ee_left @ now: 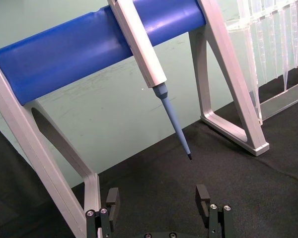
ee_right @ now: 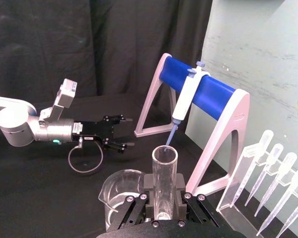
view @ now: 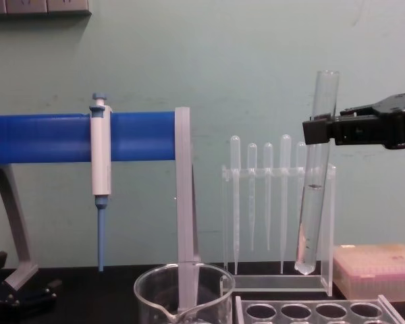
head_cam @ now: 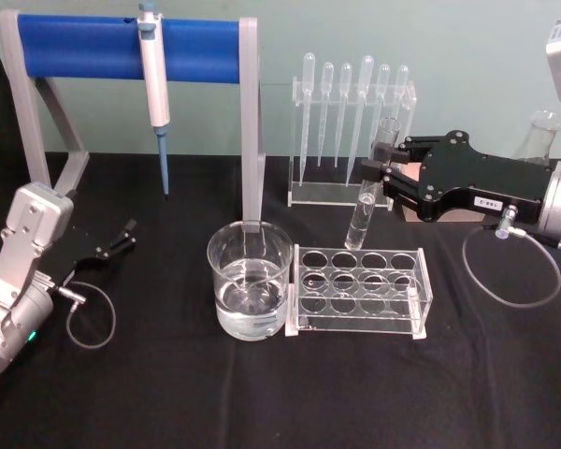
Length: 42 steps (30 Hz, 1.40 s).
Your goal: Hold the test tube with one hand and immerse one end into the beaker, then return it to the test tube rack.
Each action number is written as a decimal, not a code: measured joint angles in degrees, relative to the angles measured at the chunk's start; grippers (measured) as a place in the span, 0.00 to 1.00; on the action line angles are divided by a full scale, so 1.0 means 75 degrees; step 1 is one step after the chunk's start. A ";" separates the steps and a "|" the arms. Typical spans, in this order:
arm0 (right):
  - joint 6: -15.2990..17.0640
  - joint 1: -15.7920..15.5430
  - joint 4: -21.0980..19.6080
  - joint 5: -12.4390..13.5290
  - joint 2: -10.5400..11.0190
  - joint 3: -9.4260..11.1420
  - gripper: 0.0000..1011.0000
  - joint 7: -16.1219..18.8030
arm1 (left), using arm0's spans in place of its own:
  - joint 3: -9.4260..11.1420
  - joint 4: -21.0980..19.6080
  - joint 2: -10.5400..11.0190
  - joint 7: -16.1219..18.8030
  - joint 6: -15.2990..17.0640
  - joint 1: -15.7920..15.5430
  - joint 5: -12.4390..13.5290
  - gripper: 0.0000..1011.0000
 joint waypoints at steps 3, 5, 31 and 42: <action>0.0000 0.0000 0.0000 0.0000 0.0000 0.0000 0.24 0.0000 | 0.0000 0.0000 0.0000 0.0000 0.0000 0.0000 0.0000 0.99; 0.0000 0.0000 0.0000 0.0000 0.0000 0.0000 0.24 0.0000 | 0.0000 0.0000 0.0000 0.0000 0.0000 0.0000 0.0000 0.99; 0.0000 0.0000 0.0000 0.0000 0.0000 0.0000 0.24 0.0001 | 0.0000 0.0000 0.0000 0.0000 0.0000 0.0000 0.0000 0.99; 0.0000 0.0000 0.0000 0.0000 0.0001 0.0000 0.24 0.0001 | 0.0000 0.0000 0.0000 0.0000 0.0000 0.0000 0.0000 0.99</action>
